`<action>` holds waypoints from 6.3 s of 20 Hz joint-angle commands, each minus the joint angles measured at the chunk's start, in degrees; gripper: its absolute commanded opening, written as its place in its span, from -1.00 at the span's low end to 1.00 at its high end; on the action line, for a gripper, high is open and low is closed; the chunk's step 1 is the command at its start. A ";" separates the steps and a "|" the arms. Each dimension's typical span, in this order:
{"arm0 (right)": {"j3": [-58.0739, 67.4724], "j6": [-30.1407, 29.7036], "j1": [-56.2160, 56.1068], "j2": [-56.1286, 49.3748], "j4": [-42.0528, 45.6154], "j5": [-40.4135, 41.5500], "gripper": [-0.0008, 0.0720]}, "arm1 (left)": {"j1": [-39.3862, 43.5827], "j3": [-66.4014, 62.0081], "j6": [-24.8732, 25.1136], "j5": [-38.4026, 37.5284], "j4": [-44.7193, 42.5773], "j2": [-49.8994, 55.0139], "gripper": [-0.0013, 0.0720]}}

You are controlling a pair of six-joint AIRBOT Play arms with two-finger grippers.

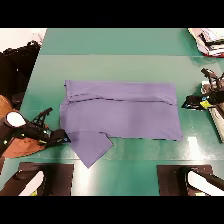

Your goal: Fold the shirts.

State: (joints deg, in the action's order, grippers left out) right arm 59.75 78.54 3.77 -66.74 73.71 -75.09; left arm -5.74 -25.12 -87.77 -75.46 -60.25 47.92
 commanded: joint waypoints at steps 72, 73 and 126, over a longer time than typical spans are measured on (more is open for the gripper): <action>27.87 -7.19 8.28 -30.16 -12.72 -10.05 0.28 | 11.06 -49.90 2.69 11.50 -2.91 33.20 0.07; 25.92 -7.76 10.03 -30.16 -12.76 -10.91 0.28 | 11.19 -49.90 2.71 10.69 -2.25 33.20 -0.59; 51.45 -19.41 -53.59 -42.66 -34.56 9.40 0.04 | 3.15 -70.34 1.20 7.19 -11.37 32.98 -0.90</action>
State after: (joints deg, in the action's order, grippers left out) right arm 111.18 61.78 -48.47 -107.92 36.56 -63.46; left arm -0.60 -95.46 -86.56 -66.17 -71.00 82.63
